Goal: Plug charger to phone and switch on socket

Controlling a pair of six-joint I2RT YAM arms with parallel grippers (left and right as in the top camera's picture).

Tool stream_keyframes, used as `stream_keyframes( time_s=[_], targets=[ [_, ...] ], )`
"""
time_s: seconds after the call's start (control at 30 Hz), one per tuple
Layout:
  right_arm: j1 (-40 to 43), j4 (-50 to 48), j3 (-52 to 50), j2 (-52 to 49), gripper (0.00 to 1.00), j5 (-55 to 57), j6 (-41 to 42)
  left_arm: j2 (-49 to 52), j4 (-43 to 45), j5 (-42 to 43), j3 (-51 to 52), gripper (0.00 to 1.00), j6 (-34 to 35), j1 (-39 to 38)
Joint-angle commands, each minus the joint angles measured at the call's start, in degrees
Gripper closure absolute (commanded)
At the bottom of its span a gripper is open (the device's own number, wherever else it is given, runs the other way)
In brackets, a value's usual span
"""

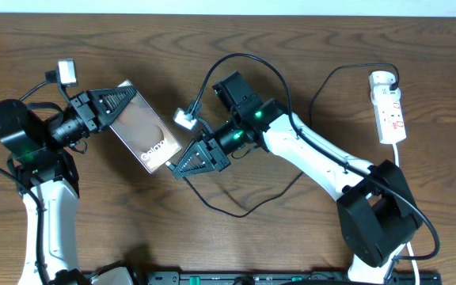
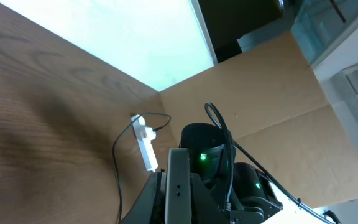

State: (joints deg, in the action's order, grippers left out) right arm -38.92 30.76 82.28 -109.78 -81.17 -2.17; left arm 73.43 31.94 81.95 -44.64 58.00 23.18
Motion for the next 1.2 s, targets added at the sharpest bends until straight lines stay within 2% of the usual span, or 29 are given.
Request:
stream_keyframes(
  time_s=[0.0, 0.8, 1.17],
  targets=[
    [0.09, -0.13, 0.15, 0.26, 0.99, -1.27, -0.66, -0.5, 0.57, 1.38, -0.68, 0.92, -0.96, -0.13],
    [0.11, -0.96, 0.15, 0.26, 0.99, -1.27, -0.26, -0.5, 0.55, 2.38, -0.68, 0.93, -1.33, -0.13],
    [0.11, -12.2, 0.15, 0.26, 0.99, 3.74, 13.68, -0.5, 0.52, -0.42, -0.68, 0.93, -1.31, -0.13]
  ],
)
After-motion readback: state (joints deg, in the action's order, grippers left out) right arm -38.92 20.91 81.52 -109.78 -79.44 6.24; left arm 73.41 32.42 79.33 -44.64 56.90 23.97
